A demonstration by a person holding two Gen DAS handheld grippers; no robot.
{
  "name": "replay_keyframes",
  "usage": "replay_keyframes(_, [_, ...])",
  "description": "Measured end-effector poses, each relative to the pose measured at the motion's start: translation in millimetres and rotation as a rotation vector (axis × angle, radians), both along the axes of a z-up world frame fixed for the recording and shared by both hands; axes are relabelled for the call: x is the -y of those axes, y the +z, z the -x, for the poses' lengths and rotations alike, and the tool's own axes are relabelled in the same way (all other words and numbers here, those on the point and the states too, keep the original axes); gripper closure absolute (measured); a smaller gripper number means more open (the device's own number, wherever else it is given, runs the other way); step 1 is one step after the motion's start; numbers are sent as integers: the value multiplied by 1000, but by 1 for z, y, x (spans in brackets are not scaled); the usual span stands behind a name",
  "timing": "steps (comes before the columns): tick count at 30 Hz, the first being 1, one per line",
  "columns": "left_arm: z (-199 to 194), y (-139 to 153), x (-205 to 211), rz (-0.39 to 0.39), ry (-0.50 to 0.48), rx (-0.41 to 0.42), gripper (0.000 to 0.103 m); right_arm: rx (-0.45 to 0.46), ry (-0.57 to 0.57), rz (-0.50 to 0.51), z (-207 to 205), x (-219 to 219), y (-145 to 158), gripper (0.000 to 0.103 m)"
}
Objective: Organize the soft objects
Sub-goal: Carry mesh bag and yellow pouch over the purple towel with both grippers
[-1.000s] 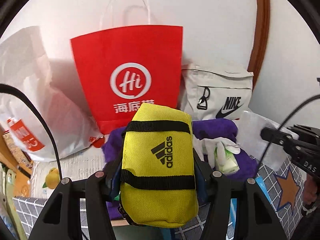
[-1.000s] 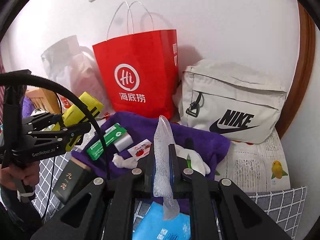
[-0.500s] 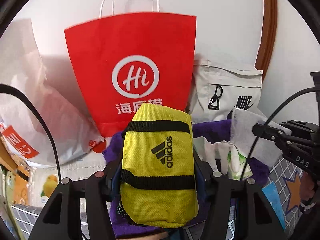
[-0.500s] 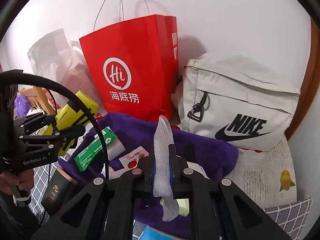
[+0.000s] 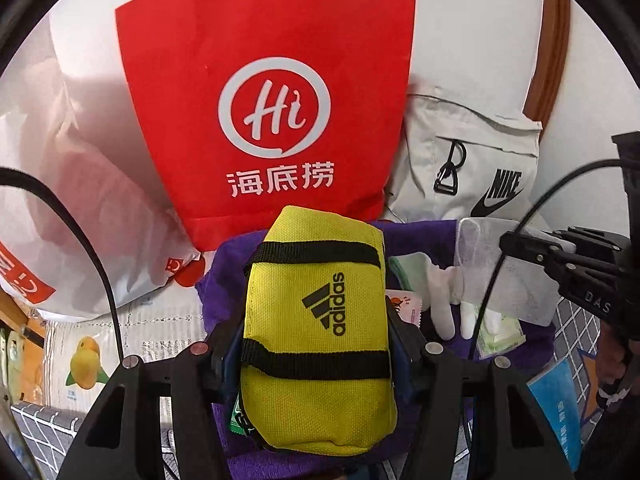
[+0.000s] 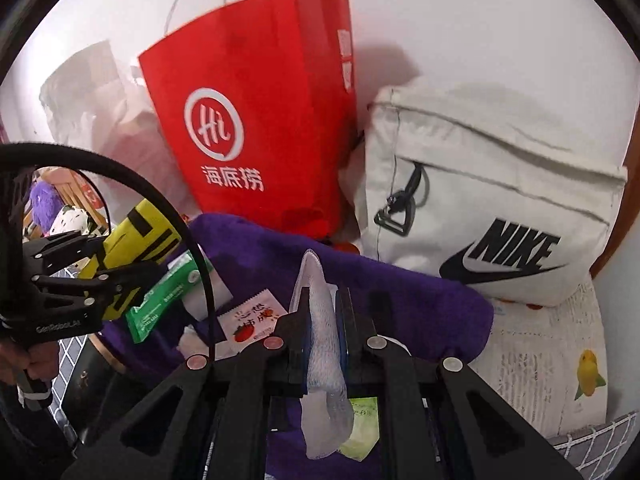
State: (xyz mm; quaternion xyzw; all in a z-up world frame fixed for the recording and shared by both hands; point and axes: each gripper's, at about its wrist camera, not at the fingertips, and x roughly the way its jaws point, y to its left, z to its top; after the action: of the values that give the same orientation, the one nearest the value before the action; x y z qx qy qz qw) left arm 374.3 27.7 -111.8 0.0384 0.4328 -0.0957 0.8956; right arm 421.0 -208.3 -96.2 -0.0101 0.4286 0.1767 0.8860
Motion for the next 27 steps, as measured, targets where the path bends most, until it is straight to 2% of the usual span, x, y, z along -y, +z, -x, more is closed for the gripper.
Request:
replay_keyframes(17, [-4,-5,3,-8,-19,-12,47,-8,-56,44,-8,15,-8,93])
replay_keyframes(27, [-6,-10,5,3,-37,-31,47,-42,-34,63,-14,6,-21,93])
